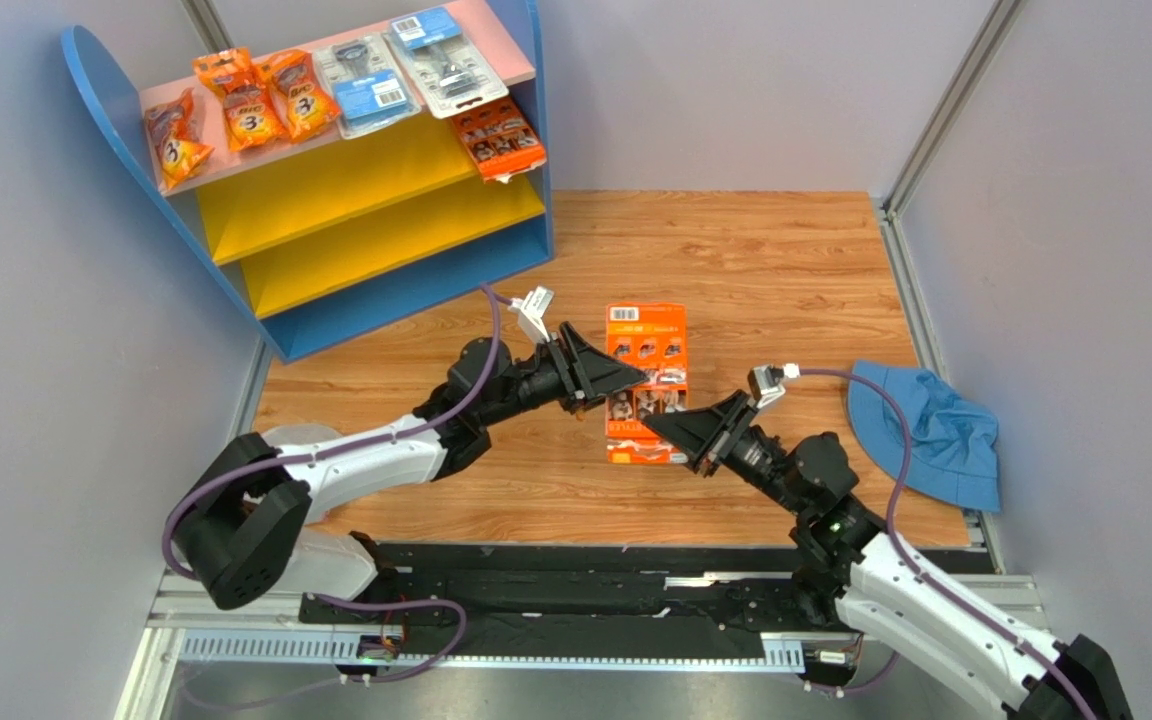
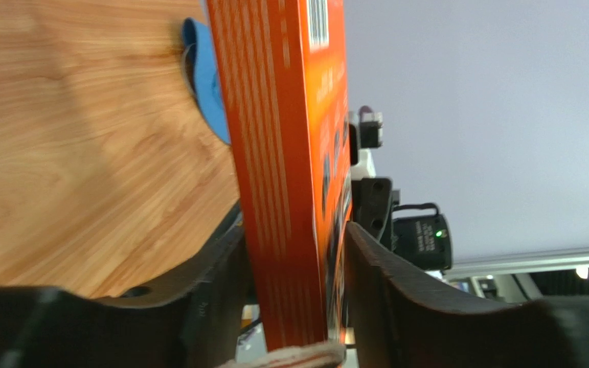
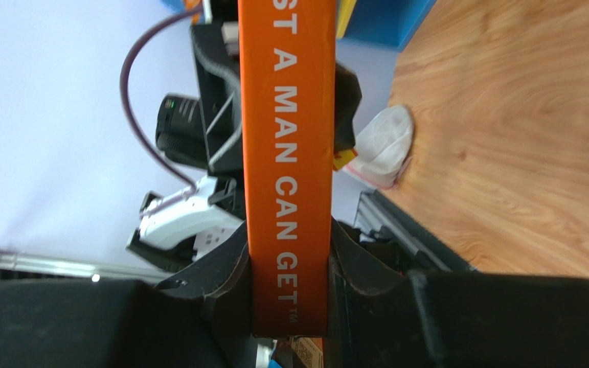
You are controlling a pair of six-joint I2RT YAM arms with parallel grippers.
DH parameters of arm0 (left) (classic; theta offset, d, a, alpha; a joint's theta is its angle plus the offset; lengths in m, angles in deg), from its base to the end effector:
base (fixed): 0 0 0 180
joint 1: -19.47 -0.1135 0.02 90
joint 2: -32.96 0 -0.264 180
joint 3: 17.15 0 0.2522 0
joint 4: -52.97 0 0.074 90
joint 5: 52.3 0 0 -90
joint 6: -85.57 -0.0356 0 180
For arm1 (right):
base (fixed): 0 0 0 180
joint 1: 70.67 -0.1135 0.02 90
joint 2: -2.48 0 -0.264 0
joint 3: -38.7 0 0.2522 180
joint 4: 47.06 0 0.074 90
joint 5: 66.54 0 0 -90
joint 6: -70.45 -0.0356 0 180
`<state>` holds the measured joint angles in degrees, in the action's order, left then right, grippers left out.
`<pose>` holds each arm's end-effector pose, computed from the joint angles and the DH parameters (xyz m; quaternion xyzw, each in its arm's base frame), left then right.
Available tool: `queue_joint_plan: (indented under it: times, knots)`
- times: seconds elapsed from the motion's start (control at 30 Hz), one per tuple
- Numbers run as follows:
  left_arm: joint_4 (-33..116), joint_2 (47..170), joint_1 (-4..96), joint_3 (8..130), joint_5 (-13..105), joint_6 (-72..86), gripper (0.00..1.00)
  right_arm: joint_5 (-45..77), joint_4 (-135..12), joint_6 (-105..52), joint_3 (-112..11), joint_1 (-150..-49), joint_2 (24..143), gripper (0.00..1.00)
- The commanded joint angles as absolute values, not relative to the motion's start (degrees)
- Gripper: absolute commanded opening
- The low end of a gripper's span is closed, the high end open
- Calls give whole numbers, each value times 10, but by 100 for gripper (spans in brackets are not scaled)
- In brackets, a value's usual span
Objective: Place and organize the shaving razors onto the shelf
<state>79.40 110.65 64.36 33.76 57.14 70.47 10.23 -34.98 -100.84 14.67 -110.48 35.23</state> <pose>0.2017 -0.2176 0.2571 -0.0660 0.7061 -0.6612 0.2449 0.1144 0.1060 0.2245 0.1630 0.6670 0.6682 0.2865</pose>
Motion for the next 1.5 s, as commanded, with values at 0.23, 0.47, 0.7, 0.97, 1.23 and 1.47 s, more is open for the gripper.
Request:
queue_joint_plan:
  times: [0.23,0.47,0.7,0.97,1.23,1.47]
  knots:
    - [641,1010,637,325,555,591,72,148,-545,-934,78,-1049,286,0]
    - [575,972,616,307,538,571,73,129,-587,-899,48,-1042,300,0]
    - [540,951,593,272,534,560,73,75,-589,-853,6,-1041,366,0]
    - [495,882,569,212,518,560,73,-25,-570,-789,-68,-1040,506,0]
    - [425,781,530,180,529,553,73,-120,-501,-754,-179,-1041,643,0]
    - [385,742,495,178,544,545,73,-192,-474,-746,-324,-1040,772,0]
